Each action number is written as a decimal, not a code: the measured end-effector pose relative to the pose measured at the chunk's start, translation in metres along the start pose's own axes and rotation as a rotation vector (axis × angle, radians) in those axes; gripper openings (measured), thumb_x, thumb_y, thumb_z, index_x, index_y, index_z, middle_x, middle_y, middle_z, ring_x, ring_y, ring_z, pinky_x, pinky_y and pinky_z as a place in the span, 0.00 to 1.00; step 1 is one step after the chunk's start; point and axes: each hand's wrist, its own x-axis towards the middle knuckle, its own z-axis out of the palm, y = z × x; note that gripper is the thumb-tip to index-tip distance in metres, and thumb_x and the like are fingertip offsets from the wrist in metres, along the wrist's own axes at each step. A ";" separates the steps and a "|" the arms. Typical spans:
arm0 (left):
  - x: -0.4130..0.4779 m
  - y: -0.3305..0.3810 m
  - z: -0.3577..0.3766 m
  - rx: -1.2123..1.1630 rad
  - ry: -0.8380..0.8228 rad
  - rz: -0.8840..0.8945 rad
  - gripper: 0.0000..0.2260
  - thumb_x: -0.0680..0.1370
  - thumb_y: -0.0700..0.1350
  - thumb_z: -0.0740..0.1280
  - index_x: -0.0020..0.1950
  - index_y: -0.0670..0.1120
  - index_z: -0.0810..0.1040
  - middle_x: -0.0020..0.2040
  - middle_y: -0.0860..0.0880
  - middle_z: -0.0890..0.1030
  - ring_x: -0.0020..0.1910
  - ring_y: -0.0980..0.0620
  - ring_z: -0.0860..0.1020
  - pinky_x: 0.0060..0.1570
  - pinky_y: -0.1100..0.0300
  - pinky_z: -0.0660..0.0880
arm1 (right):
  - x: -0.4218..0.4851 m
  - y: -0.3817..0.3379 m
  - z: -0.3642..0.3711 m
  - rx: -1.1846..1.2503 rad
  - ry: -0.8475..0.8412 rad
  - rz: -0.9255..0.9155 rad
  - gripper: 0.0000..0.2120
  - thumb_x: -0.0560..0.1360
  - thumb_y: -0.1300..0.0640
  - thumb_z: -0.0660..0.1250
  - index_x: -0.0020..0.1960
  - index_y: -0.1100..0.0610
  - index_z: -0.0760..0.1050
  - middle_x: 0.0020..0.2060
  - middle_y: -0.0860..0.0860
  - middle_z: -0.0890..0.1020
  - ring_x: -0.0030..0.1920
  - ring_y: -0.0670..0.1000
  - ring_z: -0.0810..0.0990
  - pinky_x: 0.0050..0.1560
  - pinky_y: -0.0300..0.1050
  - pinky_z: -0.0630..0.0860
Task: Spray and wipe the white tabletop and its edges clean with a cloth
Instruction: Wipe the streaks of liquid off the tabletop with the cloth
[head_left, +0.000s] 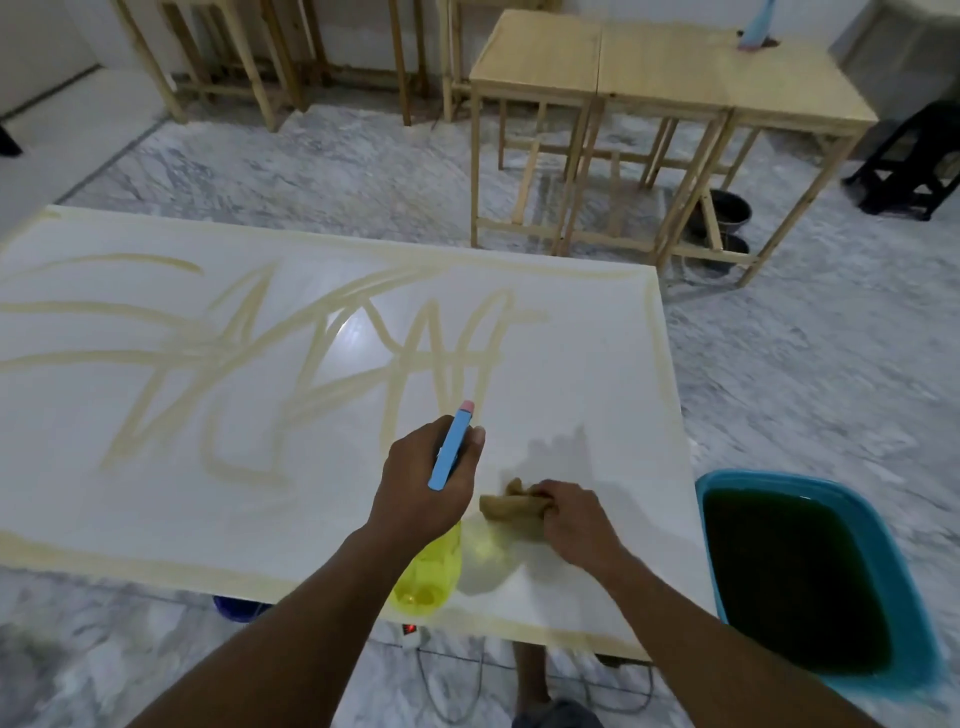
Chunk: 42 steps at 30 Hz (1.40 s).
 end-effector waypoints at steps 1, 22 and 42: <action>0.001 0.001 0.000 -0.001 -0.008 0.003 0.18 0.82 0.59 0.65 0.51 0.43 0.80 0.34 0.43 0.74 0.34 0.35 0.77 0.37 0.36 0.83 | 0.003 -0.009 -0.022 0.263 -0.037 0.152 0.17 0.76 0.64 0.58 0.57 0.53 0.81 0.51 0.51 0.84 0.50 0.53 0.82 0.49 0.45 0.78; 0.155 0.032 0.077 0.012 -0.033 0.040 0.17 0.83 0.56 0.65 0.52 0.41 0.79 0.37 0.40 0.80 0.33 0.37 0.81 0.38 0.38 0.81 | 0.306 0.018 -0.191 -0.401 0.070 -0.016 0.23 0.76 0.63 0.61 0.71 0.56 0.71 0.66 0.59 0.75 0.65 0.62 0.75 0.58 0.51 0.73; 0.047 0.006 -0.006 -0.008 -0.046 0.042 0.17 0.82 0.58 0.66 0.54 0.43 0.81 0.32 0.44 0.76 0.33 0.37 0.80 0.38 0.37 0.82 | 0.005 0.010 0.053 -0.514 -0.007 -0.035 0.27 0.78 0.67 0.55 0.77 0.57 0.62 0.77 0.61 0.64 0.76 0.65 0.62 0.71 0.60 0.68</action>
